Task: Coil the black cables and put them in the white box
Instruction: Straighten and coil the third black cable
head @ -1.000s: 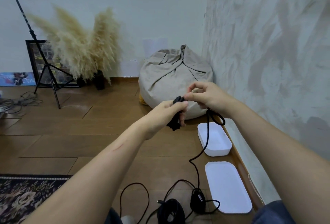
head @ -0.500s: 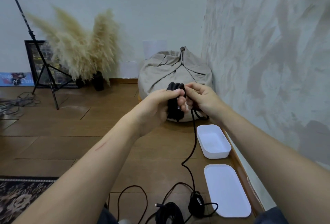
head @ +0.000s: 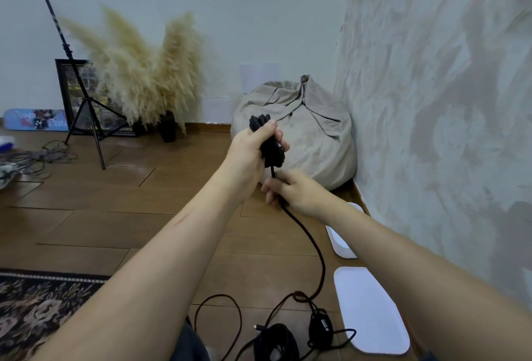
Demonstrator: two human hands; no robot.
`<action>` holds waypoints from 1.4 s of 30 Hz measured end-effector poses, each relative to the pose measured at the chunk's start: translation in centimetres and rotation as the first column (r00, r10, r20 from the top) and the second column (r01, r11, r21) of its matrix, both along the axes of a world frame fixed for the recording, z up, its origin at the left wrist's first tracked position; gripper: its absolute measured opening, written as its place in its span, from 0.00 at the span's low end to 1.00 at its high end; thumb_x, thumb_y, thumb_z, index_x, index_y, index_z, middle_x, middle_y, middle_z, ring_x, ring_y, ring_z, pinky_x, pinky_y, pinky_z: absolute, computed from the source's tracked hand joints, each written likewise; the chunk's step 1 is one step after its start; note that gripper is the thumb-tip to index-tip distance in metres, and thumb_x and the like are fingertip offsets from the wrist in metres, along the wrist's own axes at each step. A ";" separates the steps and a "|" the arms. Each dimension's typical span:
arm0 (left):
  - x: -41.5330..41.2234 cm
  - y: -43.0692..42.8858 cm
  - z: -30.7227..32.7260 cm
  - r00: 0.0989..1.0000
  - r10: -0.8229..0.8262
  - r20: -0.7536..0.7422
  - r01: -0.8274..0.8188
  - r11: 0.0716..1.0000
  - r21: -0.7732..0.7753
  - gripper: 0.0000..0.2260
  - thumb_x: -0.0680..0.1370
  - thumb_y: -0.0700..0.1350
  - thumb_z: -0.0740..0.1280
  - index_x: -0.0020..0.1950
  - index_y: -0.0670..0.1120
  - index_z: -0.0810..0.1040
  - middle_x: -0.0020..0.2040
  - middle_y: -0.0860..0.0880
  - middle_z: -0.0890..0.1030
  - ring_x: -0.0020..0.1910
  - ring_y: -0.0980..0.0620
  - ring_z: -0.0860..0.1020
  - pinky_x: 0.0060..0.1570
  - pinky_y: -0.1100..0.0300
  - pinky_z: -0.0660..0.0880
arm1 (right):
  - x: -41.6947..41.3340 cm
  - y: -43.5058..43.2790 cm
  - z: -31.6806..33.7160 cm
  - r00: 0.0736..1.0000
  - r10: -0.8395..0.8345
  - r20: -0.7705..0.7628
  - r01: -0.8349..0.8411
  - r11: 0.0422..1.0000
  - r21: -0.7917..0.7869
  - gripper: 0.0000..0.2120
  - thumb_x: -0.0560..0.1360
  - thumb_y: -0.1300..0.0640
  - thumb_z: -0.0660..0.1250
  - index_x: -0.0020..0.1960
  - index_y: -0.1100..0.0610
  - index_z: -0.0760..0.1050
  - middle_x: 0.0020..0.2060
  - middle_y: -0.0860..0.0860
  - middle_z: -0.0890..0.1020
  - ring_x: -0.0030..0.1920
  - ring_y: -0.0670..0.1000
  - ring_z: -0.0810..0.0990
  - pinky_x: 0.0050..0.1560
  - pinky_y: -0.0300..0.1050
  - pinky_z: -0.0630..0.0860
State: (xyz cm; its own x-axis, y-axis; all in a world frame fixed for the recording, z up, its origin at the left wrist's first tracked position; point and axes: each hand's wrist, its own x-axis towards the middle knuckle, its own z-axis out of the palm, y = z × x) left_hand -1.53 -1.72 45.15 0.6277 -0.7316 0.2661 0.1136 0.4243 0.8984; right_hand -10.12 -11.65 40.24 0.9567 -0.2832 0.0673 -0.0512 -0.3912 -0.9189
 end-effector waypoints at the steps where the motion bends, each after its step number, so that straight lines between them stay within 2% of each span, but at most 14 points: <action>1: 0.1 -0.2 -0.2 0.997 0.063 0.038 -0.064 0.998 0.019 0.07 0.82 0.44 0.66 0.45 0.44 0.75 0.37 0.51 0.77 0.40 0.51 0.78 0.57 0.51 0.73 | 0.1 0.4 -0.2 0.999 0.027 -0.038 -0.028 0.999 -0.036 0.11 0.85 0.61 0.56 0.50 0.64 0.74 0.35 0.56 0.80 0.33 0.51 0.77 0.36 0.39 0.76; 5: 0.5 -0.6 -1.2 0.919 0.282 0.274 -0.324 0.938 0.122 0.10 0.83 0.46 0.65 0.44 0.44 0.74 0.37 0.51 0.78 0.41 0.53 0.77 0.50 0.58 0.73 | 0.7 1.5 -0.5 0.992 0.017 -0.127 -0.046 0.973 -0.228 0.07 0.83 0.58 0.58 0.50 0.59 0.73 0.33 0.50 0.84 0.34 0.49 0.81 0.40 0.44 0.79; 9: 1.0 -0.8 -2.2 0.847 0.324 0.421 -0.429 0.885 0.183 0.08 0.83 0.46 0.64 0.53 0.41 0.74 0.40 0.51 0.78 0.37 0.61 0.75 0.42 0.69 0.70 | 0.6 1.0 0.7 0.991 -0.016 -0.136 -0.031 0.941 -0.337 0.09 0.82 0.58 0.58 0.51 0.61 0.76 0.31 0.49 0.83 0.29 0.47 0.79 0.35 0.42 0.76; 11: 1.1 -1.1 -2.7 0.816 0.327 0.476 -0.465 0.861 0.205 0.10 0.83 0.47 0.65 0.56 0.41 0.75 0.42 0.50 0.79 0.38 0.59 0.76 0.43 0.65 0.71 | 0.6 0.6 0.9 0.990 -0.054 -0.134 -0.006 0.913 -0.409 0.09 0.80 0.58 0.60 0.50 0.60 0.78 0.33 0.49 0.83 0.30 0.48 0.77 0.37 0.45 0.75; 16: 1.5 -1.1 -3.7 0.788 0.325 0.523 -0.515 0.814 0.269 0.13 0.81 0.51 0.66 0.55 0.41 0.74 0.45 0.47 0.80 0.45 0.50 0.78 0.49 0.53 0.75 | 0.4 0.1 0.4 0.985 -0.111 -0.131 0.016 0.820 -0.572 0.09 0.76 0.57 0.62 0.55 0.54 0.75 0.47 0.54 0.82 0.47 0.58 0.80 0.47 0.52 0.77; 18: 1.5 -0.9 -4.0 0.789 0.325 0.522 -0.522 0.803 0.288 0.13 0.82 0.51 0.66 0.54 0.41 0.74 0.44 0.48 0.79 0.46 0.49 0.78 0.52 0.48 0.75 | 0.3 0.2 0.7 0.988 -0.109 -0.106 0.015 0.762 -0.648 0.09 0.75 0.58 0.61 0.56 0.52 0.72 0.49 0.55 0.81 0.49 0.60 0.79 0.48 0.55 0.77; 22: 1.6 -0.6 -4.0 0.781 0.342 0.522 -0.547 0.777 0.310 0.15 0.82 0.53 0.65 0.51 0.40 0.72 0.43 0.49 0.75 0.44 0.50 0.76 0.48 0.50 0.74 | 0.0 0.2 2.0 0.994 -0.107 -0.038 0.051 0.722 -0.690 0.18 0.76 0.59 0.63 0.65 0.52 0.67 0.47 0.54 0.81 0.47 0.58 0.78 0.46 0.53 0.74; 25: 1.8 -0.2 -4.0 0.783 0.344 0.518 -0.545 0.780 0.306 0.18 0.80 0.57 0.64 0.49 0.41 0.72 0.43 0.46 0.77 0.43 0.51 0.75 0.47 0.49 0.74 | -0.4 -0.7 3.0 0.989 -0.143 -0.036 0.089 0.771 -0.631 0.14 0.76 0.58 0.66 0.61 0.54 0.72 0.49 0.50 0.82 0.51 0.54 0.79 0.51 0.50 0.75; 27: 1.8 0.0 -4.2 0.804 0.347 0.483 -0.531 0.785 0.320 0.14 0.83 0.53 0.64 0.44 0.45 0.71 0.39 0.51 0.75 0.39 0.54 0.73 0.43 0.54 0.71 | -0.7 -1.4 3.2 0.988 -0.143 -0.061 0.069 0.755 -0.652 0.12 0.77 0.59 0.67 0.60 0.54 0.75 0.51 0.49 0.83 0.54 0.53 0.80 0.54 0.48 0.76; 29: 1.5 0.0 -4.3 0.818 0.342 0.462 -0.515 0.794 0.324 0.14 0.84 0.50 0.64 0.40 0.48 0.68 0.36 0.53 0.71 0.36 0.56 0.70 0.40 0.58 0.67 | -0.7 -1.7 3.0 0.986 -0.145 -0.082 0.047 0.716 -0.697 0.14 0.78 0.59 0.66 0.63 0.53 0.76 0.54 0.50 0.83 0.56 0.53 0.79 0.55 0.47 0.75; 32: 1.3 -0.3 -4.6 0.816 0.347 0.461 -0.522 0.786 0.331 0.15 0.84 0.51 0.64 0.40 0.48 0.66 0.36 0.53 0.71 0.35 0.56 0.70 0.39 0.58 0.65 | -0.4 -2.1 2.3 0.986 -0.155 -0.059 0.054 0.633 -0.773 0.17 0.79 0.56 0.65 0.68 0.50 0.75 0.56 0.51 0.83 0.58 0.54 0.79 0.56 0.48 0.75; 36: 1.6 -0.7 -5.2 0.788 0.289 0.544 -0.532 0.765 0.363 0.15 0.83 0.53 0.64 0.45 0.43 0.70 0.40 0.49 0.74 0.41 0.49 0.73 0.43 0.52 0.70 | -0.2 -3.0 1.8 0.985 -0.166 -0.049 0.044 0.513 -0.857 0.13 0.81 0.56 0.61 0.61 0.48 0.81 0.51 0.51 0.85 0.53 0.56 0.81 0.50 0.50 0.77; 39: 1.8 -1.0 -6.1 0.768 0.153 0.623 -0.503 0.746 0.437 0.21 0.81 0.58 0.64 0.49 0.38 0.73 0.41 0.44 0.74 0.41 0.47 0.73 0.43 0.50 0.71 | -0.4 -3.6 1.5 0.981 -0.188 -0.035 0.078 0.559 -0.826 0.12 0.82 0.54 0.61 0.57 0.46 0.82 0.49 0.51 0.84 0.51 0.56 0.80 0.50 0.53 0.77; 42: 1.8 -1.1 -6.5 0.788 0.004 0.616 -0.376 0.795 0.476 0.19 0.82 0.54 0.64 0.46 0.37 0.73 0.38 0.47 0.72 0.37 0.52 0.70 0.39 0.57 0.68 | -0.6 -4.2 1.4 0.968 -0.232 -0.101 0.070 0.630 -0.774 0.11 0.82 0.52 0.61 0.55 0.50 0.82 0.49 0.53 0.84 0.51 0.56 0.80 0.52 0.53 0.77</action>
